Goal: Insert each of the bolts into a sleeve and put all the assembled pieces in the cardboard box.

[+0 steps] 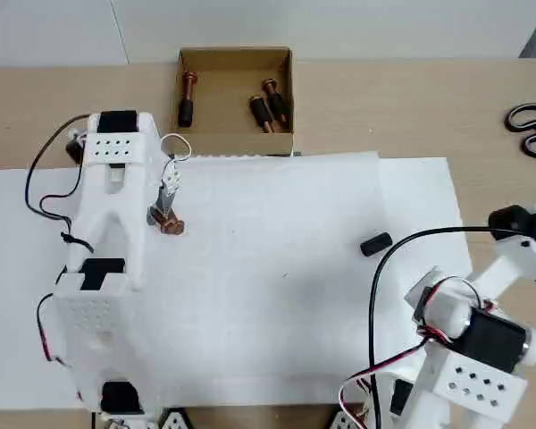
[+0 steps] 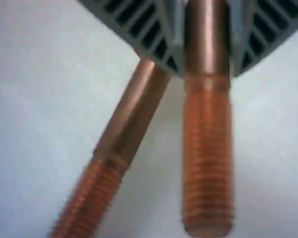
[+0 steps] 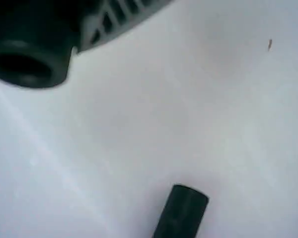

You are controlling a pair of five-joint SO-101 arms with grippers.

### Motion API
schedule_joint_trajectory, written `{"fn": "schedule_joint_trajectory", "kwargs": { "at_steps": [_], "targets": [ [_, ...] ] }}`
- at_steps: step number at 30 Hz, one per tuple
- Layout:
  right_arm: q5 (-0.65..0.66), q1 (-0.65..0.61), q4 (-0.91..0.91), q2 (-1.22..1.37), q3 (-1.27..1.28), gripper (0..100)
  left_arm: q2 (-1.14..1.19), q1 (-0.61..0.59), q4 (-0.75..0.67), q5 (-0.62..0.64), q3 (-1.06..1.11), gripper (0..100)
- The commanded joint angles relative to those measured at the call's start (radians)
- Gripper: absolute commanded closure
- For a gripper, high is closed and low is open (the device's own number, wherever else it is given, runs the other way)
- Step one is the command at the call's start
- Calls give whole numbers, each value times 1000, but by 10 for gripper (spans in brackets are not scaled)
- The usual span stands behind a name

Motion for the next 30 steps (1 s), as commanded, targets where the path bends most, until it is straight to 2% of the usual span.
{"fn": "schedule_joint_trajectory", "kwargs": {
  "at_steps": [1, 4, 6, 16, 18, 25, 30],
  "targets": [
    [8, 12, -12, -12, -6, 996, -17, 8, 21, 187, 1, 994],
    [8, 12, -12, -12, -6, 996, -8, 8, 20, 376, -1, 994],
    [8, 12, -12, -12, -3, 996, -8, 11, 20, 431, 1, 993],
    [8, 8, -47, -12, 48, 996, -15, 11, 21, 456, -1, 980],
    [8, 8, -50, -12, 48, 996, -15, 15, 21, 456, -2, 932],
    [8, 8, -53, -12, 48, 996, -17, 64, 21, 456, -4, 639],
    [8, 8, -64, -12, 48, 996, -17, 112, 21, 453, -5, 621]
  ]
}}
